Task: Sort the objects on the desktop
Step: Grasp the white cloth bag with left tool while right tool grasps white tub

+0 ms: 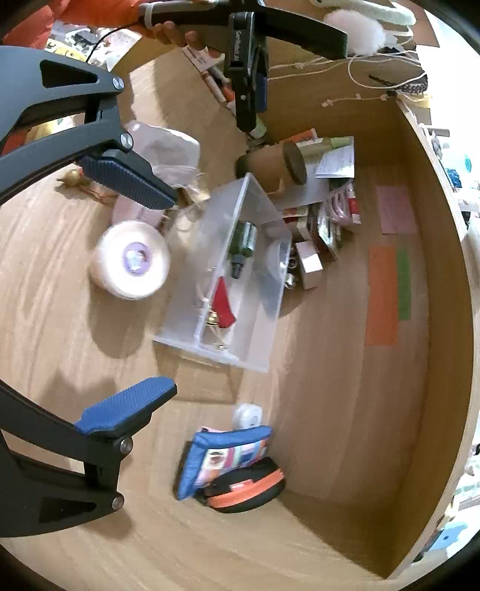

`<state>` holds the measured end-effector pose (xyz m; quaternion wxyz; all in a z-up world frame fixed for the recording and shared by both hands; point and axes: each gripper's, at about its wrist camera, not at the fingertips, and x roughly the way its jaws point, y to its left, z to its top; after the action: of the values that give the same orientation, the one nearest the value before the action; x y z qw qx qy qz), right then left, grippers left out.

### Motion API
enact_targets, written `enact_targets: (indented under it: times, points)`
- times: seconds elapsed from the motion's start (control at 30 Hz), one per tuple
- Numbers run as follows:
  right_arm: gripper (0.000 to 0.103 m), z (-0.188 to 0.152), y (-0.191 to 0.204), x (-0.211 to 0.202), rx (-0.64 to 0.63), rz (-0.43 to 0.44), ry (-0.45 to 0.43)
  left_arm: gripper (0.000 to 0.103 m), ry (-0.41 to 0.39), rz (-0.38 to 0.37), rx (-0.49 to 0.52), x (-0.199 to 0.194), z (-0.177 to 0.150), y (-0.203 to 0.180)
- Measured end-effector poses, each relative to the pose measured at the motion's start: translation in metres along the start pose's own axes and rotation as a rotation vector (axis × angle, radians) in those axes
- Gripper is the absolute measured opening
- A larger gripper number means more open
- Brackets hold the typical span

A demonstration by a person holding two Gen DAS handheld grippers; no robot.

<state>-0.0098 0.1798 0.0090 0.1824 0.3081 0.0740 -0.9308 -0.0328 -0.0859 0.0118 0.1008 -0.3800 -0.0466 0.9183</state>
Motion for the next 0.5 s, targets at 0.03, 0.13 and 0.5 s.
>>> enact_targets:
  times: [0.03, 0.13, 0.5]
  points:
    - [0.091, -0.005, 0.001, -0.001, 0.002, -0.001, 0.003, 0.096, 0.006, -0.006, -0.001, 0.000, -0.005, -0.001]
    - [0.091, -0.018, 0.005, 0.000, 0.006, 0.002, 0.022, 0.096, 0.032, -0.016, 0.009, 0.002, -0.021, -0.006]
    - [0.091, -0.056, 0.006, 0.028, 0.047, 0.033, 0.140, 0.096, 0.174, -0.065, 0.017, 0.033, -0.072, -0.019]
